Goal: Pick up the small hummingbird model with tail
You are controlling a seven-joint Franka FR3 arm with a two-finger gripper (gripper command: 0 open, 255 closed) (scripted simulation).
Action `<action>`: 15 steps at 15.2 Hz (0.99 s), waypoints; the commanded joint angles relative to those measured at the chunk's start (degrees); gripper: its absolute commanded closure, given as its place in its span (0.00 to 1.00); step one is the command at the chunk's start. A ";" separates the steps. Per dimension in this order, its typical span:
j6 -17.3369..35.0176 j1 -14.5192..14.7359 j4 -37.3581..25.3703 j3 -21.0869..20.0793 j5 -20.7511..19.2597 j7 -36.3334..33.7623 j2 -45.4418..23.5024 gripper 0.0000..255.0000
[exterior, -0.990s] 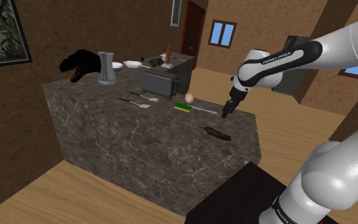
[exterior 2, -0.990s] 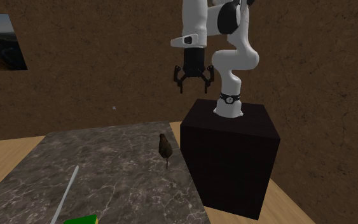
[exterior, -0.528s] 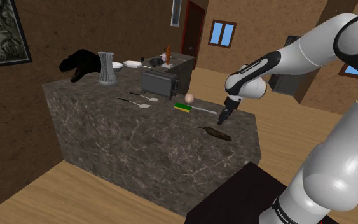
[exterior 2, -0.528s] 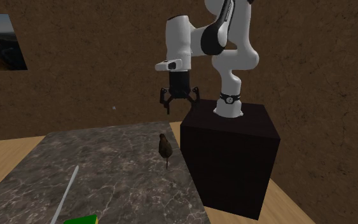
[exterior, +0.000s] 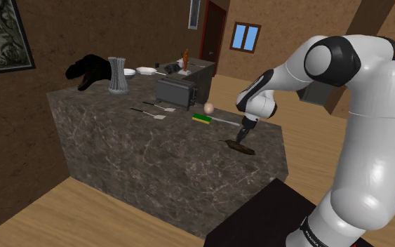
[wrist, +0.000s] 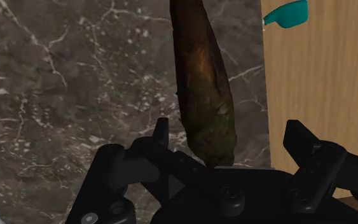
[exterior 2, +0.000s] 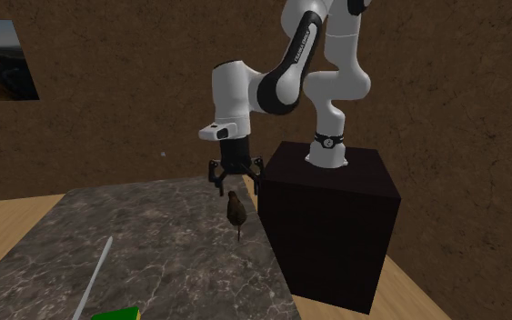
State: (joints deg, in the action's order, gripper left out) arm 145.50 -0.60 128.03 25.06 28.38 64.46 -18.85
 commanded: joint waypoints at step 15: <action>3.54 -3.89 -3.61 -4.41 6.93 6.26 -8.51 1.00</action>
State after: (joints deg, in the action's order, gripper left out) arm 149.04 -4.49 124.43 20.66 35.30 70.71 -27.36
